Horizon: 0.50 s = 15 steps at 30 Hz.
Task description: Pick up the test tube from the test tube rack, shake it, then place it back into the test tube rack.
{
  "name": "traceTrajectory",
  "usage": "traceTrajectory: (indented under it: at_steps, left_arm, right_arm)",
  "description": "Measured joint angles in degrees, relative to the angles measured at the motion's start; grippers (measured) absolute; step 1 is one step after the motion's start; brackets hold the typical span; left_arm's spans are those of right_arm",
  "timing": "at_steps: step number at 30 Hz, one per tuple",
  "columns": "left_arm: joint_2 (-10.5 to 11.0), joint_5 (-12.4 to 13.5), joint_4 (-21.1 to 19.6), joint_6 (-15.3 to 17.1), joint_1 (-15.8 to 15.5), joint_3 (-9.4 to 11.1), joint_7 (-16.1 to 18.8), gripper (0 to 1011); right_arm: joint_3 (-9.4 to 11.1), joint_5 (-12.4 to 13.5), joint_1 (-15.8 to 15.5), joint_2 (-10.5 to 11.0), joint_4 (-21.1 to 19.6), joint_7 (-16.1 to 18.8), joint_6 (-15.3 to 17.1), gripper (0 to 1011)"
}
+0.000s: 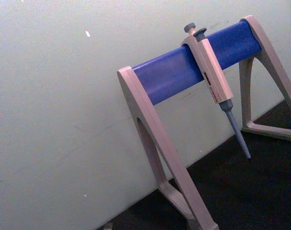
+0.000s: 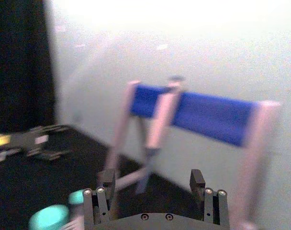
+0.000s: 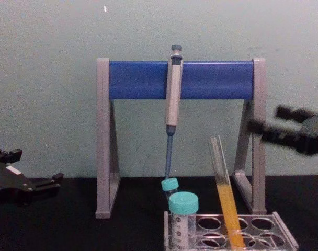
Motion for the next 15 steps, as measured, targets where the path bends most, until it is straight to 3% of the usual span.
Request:
traceTrajectory:
  at_steps: [3,6,10,13,15]
  left_arm:
    - [0.00,0.00,0.00,0.00,0.00,0.00,0.00,1001]
    - [0.00,0.00,0.00,0.00,-0.01,0.00,0.00,1001]
    - [0.00,0.00,0.00,0.00,0.00,0.00,0.00,1001]
    - [0.00,0.00,0.00,0.00,0.00,0.00,0.00,1002]
    - [0.00,0.00,0.00,0.00,0.00,0.00,0.00,1002]
  right_arm:
    - [3.35,-2.85,-2.50,-0.44,-3.53,-10.02,1.96,1000]
    - [4.96,-6.06,-3.89,-0.87,-5.35,-17.24,4.43,1000]
    - [5.90,-9.41,-4.95,-1.42,-6.23,-23.37,7.38,1000]
    - [6.06,-13.30,-5.83,-2.38,-6.20,-29.06,10.71,1000]
    - [6.01,-14.41,-6.11,-2.79,-5.94,-30.65,11.96,1000]
